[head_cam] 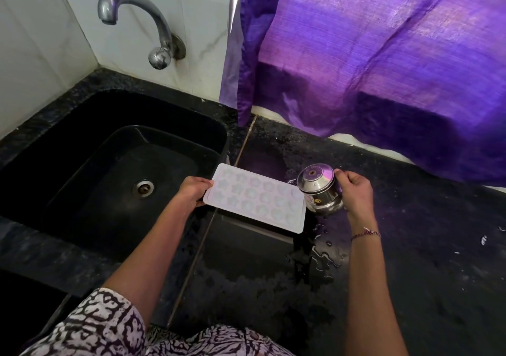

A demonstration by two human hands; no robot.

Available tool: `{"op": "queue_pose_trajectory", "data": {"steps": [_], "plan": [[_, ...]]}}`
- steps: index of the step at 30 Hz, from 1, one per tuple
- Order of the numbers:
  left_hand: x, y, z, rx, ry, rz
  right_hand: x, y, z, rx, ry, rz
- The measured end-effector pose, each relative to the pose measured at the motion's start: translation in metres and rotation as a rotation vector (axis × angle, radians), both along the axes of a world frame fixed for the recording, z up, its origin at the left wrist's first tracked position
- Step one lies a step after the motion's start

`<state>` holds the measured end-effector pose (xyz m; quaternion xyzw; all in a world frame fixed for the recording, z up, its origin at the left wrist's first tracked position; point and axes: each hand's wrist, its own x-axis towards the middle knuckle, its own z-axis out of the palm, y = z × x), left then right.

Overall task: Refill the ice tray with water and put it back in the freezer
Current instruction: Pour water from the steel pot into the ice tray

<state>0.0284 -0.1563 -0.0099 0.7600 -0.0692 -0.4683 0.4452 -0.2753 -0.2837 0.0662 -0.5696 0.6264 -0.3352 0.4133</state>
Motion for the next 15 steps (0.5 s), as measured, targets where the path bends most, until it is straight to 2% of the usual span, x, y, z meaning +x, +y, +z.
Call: {"op": "queue_pose_trajectory", "data": {"steps": [15], "plan": [[-0.002,0.000,0.002,-0.007,0.013,0.007,-0.021,-0.005,-0.001,0.009,-0.041,-0.024]]}}
